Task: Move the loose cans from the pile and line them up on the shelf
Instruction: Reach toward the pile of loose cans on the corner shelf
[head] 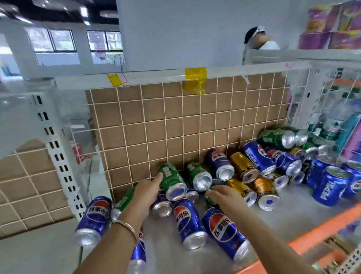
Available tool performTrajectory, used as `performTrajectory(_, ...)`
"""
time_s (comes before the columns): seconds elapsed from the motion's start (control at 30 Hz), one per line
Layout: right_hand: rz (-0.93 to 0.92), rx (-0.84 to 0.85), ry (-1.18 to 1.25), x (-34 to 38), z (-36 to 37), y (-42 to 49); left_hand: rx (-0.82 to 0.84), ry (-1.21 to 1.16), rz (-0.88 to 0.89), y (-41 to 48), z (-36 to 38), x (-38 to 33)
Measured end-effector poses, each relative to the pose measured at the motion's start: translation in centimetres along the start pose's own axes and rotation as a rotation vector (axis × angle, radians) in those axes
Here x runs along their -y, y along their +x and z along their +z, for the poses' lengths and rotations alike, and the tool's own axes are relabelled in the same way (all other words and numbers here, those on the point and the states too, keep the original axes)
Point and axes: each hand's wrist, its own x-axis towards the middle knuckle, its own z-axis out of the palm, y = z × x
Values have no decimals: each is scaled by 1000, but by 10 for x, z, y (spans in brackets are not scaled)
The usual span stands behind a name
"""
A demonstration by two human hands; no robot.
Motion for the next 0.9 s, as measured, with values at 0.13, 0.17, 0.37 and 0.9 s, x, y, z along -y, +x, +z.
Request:
performTrajectory(0.13, 50, -13, -73, 5, -6, 36, 19, 95, -9, 19, 14, -14)
performTrajectory(0.17, 60, -11, -90, 6, -6, 43, 24, 136, -22, 23, 18, -15)
performTrajectory(0.37, 92, 35, -227, 19, 2, 78, 105, 151, -135, 38, 25, -25)
performTrajectory(0.9, 128, 249, -409, 50, 12, 113, 233, 207, -262, 34, 32, -38)
